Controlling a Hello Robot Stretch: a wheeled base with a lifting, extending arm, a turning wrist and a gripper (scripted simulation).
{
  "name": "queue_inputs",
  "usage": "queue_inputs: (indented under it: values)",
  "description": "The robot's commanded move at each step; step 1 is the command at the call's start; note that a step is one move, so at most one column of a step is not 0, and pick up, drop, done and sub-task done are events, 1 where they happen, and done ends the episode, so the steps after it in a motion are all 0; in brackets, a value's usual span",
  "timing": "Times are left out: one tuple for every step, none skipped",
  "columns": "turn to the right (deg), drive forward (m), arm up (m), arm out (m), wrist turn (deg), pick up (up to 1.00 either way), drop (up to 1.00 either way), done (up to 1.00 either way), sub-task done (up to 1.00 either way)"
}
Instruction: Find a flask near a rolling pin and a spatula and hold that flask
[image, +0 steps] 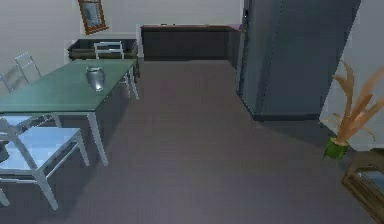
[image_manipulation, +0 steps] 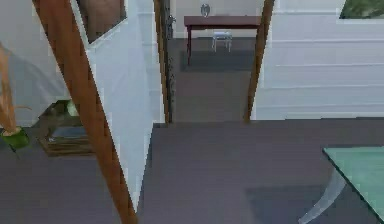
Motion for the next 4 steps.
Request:
queue_inputs:
  values:
    - [0.0, 0.65, 0.00, 0.00, 0.0, 0.00, 0.00, 0.00, 0.00]
    - [0.0, 1.00, 0.00, 0.00, 0.0, 0.00, 0.00, 0.00, 0.00]
    - [3.0, 0.00, 0.00, 0.00, 0.0, 0.00, 0.00, 0.00, 0.00]
    - [0.0, 1.00, 0.00, 0.00, 0.0, 0.00, 0.00, 0.00, 0.00]
